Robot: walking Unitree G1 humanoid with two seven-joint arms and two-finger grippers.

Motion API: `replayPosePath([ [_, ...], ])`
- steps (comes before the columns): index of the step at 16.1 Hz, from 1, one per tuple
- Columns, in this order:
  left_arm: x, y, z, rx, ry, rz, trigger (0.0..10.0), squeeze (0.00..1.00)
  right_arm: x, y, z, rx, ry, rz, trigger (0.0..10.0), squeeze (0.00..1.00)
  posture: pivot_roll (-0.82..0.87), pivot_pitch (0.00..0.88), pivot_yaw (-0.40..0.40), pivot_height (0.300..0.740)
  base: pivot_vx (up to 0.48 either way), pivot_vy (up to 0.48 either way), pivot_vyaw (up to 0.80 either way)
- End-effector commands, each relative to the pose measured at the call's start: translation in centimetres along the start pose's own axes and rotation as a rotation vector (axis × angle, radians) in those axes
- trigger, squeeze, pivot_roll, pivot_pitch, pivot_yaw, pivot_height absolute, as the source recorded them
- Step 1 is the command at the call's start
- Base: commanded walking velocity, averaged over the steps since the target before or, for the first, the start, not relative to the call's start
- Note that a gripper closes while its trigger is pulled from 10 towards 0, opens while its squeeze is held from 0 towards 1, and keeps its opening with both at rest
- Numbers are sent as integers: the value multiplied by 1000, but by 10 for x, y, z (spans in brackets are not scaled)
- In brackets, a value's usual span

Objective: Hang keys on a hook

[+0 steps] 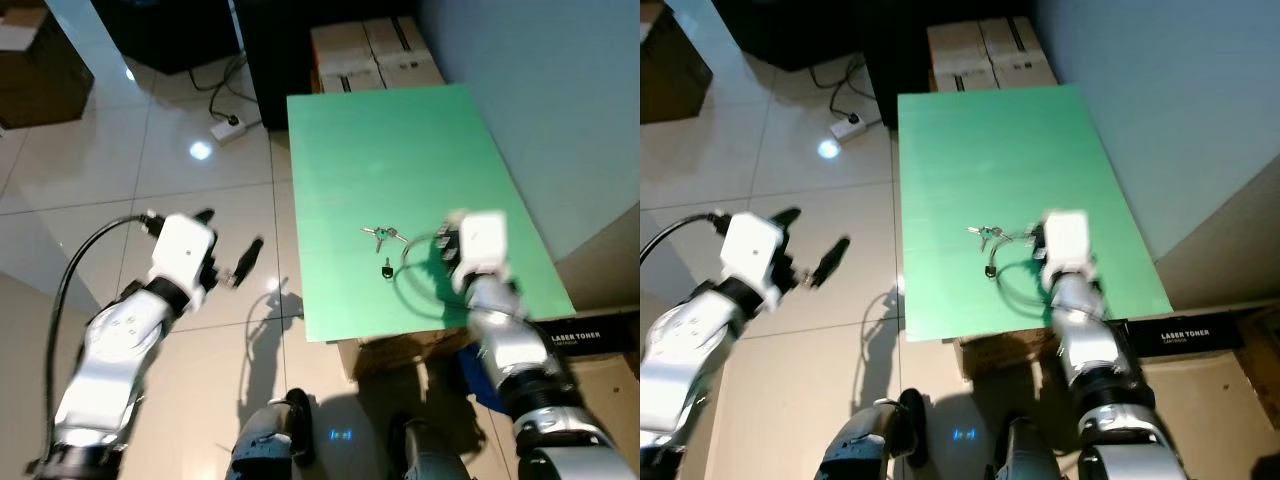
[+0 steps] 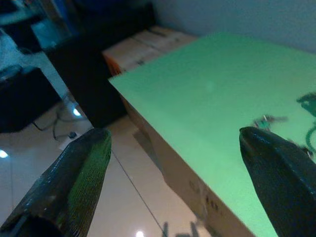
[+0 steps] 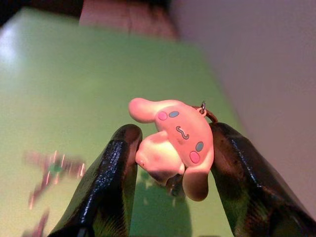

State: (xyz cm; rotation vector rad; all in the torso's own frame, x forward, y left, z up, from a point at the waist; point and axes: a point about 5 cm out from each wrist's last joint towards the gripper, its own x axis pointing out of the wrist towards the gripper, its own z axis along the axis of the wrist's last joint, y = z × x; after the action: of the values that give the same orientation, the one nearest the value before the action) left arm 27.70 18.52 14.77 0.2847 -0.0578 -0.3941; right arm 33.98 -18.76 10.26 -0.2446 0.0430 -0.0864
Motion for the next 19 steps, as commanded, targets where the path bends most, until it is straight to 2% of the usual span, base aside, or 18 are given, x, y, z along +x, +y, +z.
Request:
replayPosePath([
  [1, -1, 7, -2, 2, 0, 81, 10000, 0, 0, -8, 13, 24, -31, -15, 10000, 0, 40, 134, 62, 740, 0, 0, 0],
  [2, 2, 13, -3, 0, 45, 192, 10000, 0, 0, -12, 30, 39, -79, -24, 10000, 0, 32, 124, 58, 740, 0, 0, 0],
  [3, 1, 21, -11, -27, 142, 314, 10000, 0, -3, -15, 48, 70, -123, -40, 10000, 0, 20, 109, 51, 740, 0, 0, 0],
  [4, -1, 25, -16, -25, 174, 377, 10000, 0, -7, -14, 55, 99, -130, -39, 10000, 0, 8, 95, 46, 740, 0, 0, 0],
  [5, -4, 22, -20, -59, 218, 394, 10000, 0, -16, -6, 64, 136, -139, 8, 10000, 0, -7, 75, 39, 740, 0, 0, 0],
  [6, -8, 21, -17, -36, 223, 408, 10000, 0, -26, 4, 72, 137, -156, 71, 10000, 0, -13, 61, 34, 740, 0, 0, 0],
  [7, -9, 21, -15, -16, 215, 425, 10000, 0, -30, 9, 74, 121, -160, 94, 10000, 0, -16, 56, 33, 740, 0, 0, 0],
  [8, -11, 18, -10, -49, 182, 449, 10000, 0, -38, 18, 76, 85, -165, 147, 10000, 0, -21, 41, 23, 740, 0, 0, 0],
  [9, -14, 10, -5, -77, 130, 423, 10000, 0, -47, 25, 73, 78, -152, 181, 10000, 0, -23, 27, 22, 740, 0, 0, 800],
  [11, -19, 4, -5, -76, 105, 391, 10000, 0, -52, 28, 71, 69, -134, 195, 10000, 0, -25, 11, 21, 740, 0, 0, 800],
  [12, -20, 1, -1, -41, 82, 368, 10000, 0, -56, 33, 63, 57, -104, 214, 10000, 0, -15, 0, 15, 740, 0, 0, 800],
  [14, -19, -7, 4, -53, 61, 327, 10000, 0, -59, 34, 61, 68, -89, 220, 10000, 0, -11, 0, 9, 740, 0, 0, 800],
  [15, -13, -10, 8, -39, 32, 369, 10000, 0, -57, 37, 61, 97, -79, 232, 10000, 0, -7, 0, 1, 740, 0, 0, 800],
  [17, -9, -12, 9, -20, 29, 383, 10000, 0, -56, 42, 60, 143, -62, 255, 10000, 0, -5, 0, 8, 740, 0, 0, 800],
  [19, -8, -19, 10, 30, 32, 327, 10000, 0, -59, 47, 56, 177, -36, 274, 10000, 0, -3, 0, 17, 740, 0, 0, 800],
])
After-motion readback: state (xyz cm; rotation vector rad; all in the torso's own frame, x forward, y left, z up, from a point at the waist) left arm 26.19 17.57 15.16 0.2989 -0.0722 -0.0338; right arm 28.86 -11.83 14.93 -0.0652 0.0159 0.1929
